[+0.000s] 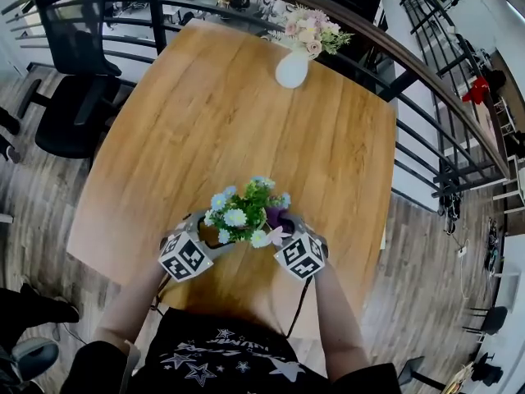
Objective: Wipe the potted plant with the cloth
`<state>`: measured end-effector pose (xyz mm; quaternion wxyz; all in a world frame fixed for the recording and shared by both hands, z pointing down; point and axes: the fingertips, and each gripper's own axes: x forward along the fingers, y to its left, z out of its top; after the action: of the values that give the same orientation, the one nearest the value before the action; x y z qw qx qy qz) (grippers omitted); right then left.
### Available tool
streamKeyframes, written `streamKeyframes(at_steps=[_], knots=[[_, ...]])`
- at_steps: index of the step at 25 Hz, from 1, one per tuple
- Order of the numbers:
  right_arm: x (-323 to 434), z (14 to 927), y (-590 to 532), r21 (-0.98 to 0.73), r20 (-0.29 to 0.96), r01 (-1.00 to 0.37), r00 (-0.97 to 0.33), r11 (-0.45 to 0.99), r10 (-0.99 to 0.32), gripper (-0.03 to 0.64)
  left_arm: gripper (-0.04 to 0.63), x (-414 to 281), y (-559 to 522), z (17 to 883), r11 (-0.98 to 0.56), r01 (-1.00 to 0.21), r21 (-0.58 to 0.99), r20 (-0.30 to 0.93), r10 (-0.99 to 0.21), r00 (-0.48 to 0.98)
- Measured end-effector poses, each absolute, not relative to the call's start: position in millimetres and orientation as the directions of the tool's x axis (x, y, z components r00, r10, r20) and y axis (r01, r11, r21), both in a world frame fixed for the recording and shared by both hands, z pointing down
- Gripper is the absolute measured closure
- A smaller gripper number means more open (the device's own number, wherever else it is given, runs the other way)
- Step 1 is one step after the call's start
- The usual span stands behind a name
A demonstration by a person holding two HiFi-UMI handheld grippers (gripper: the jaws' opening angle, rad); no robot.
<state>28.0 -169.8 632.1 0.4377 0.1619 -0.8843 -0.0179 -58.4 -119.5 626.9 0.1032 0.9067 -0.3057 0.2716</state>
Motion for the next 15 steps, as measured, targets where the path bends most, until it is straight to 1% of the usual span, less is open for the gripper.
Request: streamKeyframes(at_steps=[10, 15], knots=[[25, 632, -162, 0.105, 0.733, -0.361, -0.602, 0.927, -0.317, 0.532, 0.238, -59, -118, 629, -0.755, -0.655, 0.030, 0.569, -0.526, 0.632], [20, 630, -147, 0.042, 0.706, -0.415, -0.632, 0.909, -0.321, 0.532, 0.238, -61, -116, 630, -0.720, -0.693, 0.036, 0.568, -0.556, 0.607]])
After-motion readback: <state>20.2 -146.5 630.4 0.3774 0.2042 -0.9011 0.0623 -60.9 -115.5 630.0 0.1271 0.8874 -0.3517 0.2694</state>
